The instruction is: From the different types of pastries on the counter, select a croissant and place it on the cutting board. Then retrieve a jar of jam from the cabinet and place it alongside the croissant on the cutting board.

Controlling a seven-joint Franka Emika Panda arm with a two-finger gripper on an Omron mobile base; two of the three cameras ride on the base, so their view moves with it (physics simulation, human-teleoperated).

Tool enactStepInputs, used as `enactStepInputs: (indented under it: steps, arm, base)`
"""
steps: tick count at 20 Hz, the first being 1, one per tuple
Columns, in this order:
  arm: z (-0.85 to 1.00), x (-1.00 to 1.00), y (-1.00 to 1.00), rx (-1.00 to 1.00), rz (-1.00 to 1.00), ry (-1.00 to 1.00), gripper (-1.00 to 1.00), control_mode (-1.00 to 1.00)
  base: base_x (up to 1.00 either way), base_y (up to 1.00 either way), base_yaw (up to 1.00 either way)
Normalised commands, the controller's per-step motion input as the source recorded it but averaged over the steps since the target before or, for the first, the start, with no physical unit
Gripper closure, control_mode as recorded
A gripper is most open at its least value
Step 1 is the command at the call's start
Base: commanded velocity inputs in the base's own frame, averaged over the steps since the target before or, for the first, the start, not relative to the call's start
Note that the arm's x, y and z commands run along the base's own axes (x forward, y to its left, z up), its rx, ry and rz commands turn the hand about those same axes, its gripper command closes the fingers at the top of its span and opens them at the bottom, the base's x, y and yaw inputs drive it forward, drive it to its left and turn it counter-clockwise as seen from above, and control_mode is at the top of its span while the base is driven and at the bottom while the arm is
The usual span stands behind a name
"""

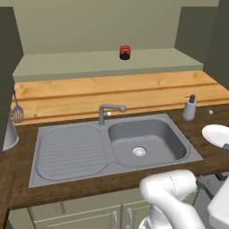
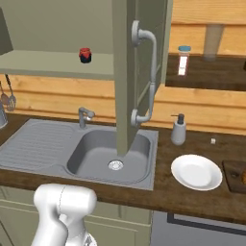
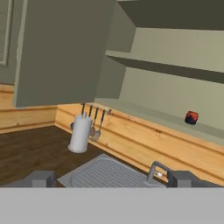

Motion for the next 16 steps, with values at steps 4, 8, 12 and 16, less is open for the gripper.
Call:
enactStepInputs:
  steps: [4,8,12,16]
  arm:
    - [0.0,0.0,0.0,0.0,0.0,0.0,-1.0,1.0]
    - [0.0,0.0,0.0,0.0,0.0,0.0,-1.0,1.0]
    - [0.0,0.0,0.0,0.0,0.0,0.0,-1.0,1.0]
    - [0.0,0.0,0.0,0.0,0.0,0.0,-1.0,1.0]
  base:
    - [0.82,0.0,0.0]
    - [0.06,0.0,0.0]
    - [0.05,0.0,0.0]
    - [0.67,0.04,0.0]
